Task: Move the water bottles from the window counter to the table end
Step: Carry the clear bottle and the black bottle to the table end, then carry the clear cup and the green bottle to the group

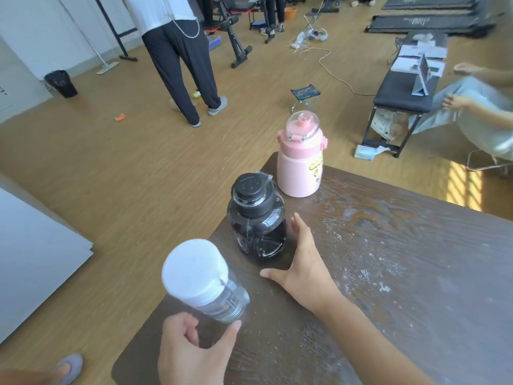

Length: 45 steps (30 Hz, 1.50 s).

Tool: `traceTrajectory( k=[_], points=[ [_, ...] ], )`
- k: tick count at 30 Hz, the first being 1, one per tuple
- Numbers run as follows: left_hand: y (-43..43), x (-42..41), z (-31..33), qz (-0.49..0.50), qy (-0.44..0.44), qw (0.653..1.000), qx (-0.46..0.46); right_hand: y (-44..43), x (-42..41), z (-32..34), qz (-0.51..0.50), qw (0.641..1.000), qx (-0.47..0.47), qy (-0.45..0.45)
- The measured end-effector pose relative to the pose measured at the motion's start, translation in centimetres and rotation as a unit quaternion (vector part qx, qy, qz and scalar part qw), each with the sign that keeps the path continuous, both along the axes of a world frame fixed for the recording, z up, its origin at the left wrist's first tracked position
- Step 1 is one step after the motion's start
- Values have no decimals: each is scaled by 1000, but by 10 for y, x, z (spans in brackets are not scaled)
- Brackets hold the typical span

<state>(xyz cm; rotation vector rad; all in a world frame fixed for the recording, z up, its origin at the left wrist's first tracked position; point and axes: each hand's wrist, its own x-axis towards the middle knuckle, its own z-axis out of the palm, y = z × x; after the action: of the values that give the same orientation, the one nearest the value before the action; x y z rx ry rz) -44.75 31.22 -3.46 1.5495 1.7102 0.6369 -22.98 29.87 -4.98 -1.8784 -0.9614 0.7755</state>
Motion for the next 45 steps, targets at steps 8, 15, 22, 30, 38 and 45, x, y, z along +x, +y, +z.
traceTrajectory(
  k=[8,15,22,30,38,45],
  points=[
    [-58,73,-19,-139,-74,987,27,-102,59,12,-151,988,5,-45],
    [-138,158,-18,-315,-131,940,-17,-256,92,7,-279,957,10,-75],
    [-283,235,-9,-459,-142,876,-32,-439,97,16,-453,886,13,-99],
    [-438,300,6,-652,-158,739,-58,-559,40,7,-607,789,21,-93],
    [-537,327,4,-769,-122,627,-20,-607,-17,-11,-735,675,4,-68],
    [-581,329,-5,-734,-139,664,2,-650,-39,0,-829,554,-74,-19]
  ],
)
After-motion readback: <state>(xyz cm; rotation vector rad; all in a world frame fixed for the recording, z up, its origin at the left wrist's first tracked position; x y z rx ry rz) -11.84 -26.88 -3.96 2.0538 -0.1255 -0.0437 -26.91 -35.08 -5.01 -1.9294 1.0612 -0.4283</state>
